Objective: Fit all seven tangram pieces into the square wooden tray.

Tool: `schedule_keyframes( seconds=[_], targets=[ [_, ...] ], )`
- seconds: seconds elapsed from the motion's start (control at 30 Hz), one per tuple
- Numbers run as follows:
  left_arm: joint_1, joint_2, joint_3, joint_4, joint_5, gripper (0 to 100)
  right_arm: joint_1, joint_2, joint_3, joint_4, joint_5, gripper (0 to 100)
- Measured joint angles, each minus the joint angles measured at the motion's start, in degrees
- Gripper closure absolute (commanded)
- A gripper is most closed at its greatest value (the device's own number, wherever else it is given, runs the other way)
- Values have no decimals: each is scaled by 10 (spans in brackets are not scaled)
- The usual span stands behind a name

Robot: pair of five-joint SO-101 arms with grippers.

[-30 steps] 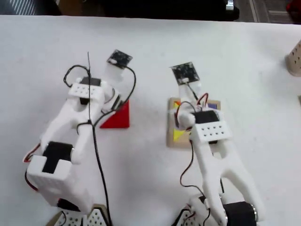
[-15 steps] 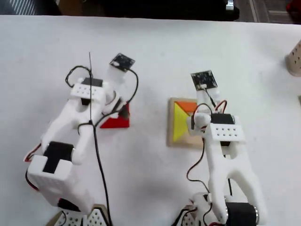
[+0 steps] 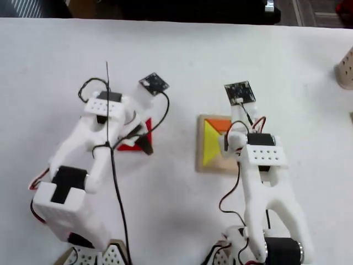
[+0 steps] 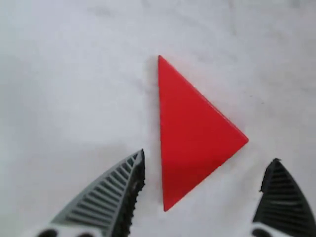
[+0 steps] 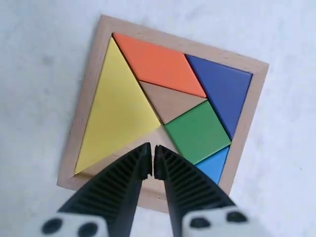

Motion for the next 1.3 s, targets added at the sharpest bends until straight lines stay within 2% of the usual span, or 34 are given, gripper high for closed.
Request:
schedule_keyframes(
  seconds=[0.37,0.57,0.8,1.17,1.3],
  targets=[
    [11,4,0,16,-59,631,-1,0,5,0,0,981],
    [11,26,-16,14,-61,631,-1,0,16,-15,0,981],
    [11,89,-91,14,-61,631,-1,0,16,-15,1,981],
    [8,192,-235,91,-45,631,-9,0,16,-15,1,981],
    [8,218,-265,93,8,631,-11,0,16,-15,1,981]
  ],
)
